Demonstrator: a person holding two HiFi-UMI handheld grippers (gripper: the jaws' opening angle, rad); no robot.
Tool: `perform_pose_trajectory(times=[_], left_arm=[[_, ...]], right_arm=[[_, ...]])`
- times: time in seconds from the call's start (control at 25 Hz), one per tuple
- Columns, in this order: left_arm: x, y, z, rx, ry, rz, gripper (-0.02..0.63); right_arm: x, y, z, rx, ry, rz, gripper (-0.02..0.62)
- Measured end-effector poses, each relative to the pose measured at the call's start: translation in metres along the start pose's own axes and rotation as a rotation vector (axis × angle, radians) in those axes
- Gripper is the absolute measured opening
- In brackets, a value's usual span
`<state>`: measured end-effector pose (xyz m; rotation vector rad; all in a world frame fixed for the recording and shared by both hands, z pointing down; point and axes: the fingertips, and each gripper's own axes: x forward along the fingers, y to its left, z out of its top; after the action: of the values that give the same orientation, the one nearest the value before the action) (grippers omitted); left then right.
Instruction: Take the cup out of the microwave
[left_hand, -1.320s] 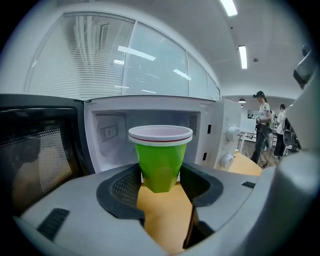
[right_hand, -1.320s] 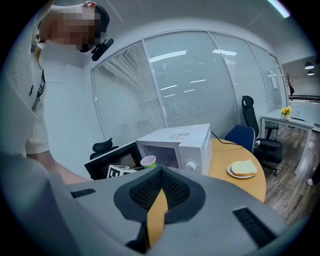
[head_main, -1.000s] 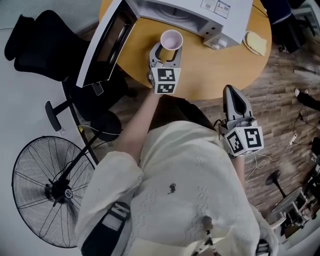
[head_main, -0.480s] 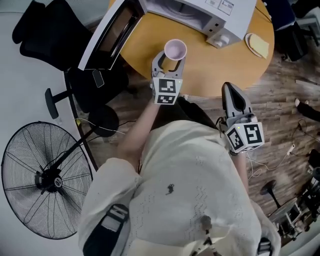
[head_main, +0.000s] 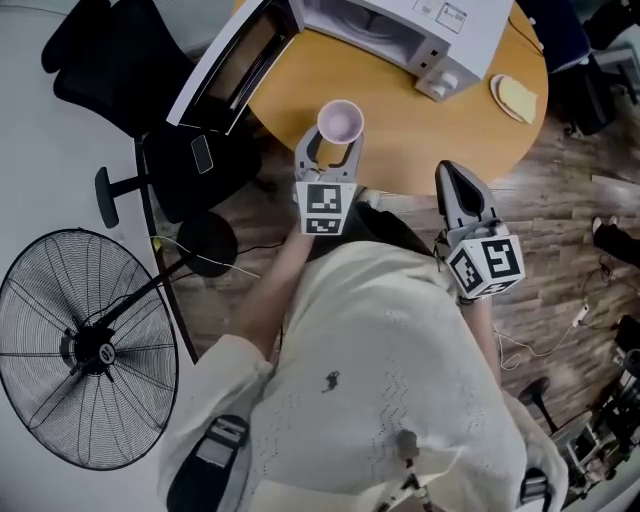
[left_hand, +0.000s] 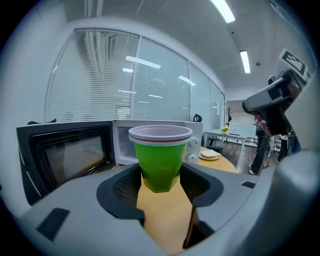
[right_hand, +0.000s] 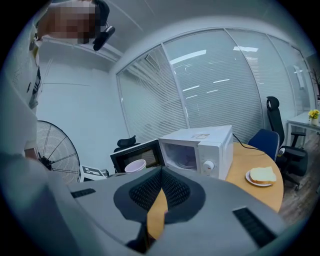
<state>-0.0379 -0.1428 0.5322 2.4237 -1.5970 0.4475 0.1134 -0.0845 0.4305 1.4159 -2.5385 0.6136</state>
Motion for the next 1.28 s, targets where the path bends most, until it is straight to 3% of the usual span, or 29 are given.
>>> perform_pose_trajectory(times=[0.64,1.28], left_arm=[[-0.058,-0.016,0.023,-0.031,-0.025,0.004,0.265],[-0.081,-0.024,0.103,0.006,-0.086,-0.017,0.265]], right_arm=[[-0.006,0.011,-0.003,-0.019,-0.012,0.039,0.008],[-0.027,0.008,0.055,-0.066,-0.135,0.012,0.008]])
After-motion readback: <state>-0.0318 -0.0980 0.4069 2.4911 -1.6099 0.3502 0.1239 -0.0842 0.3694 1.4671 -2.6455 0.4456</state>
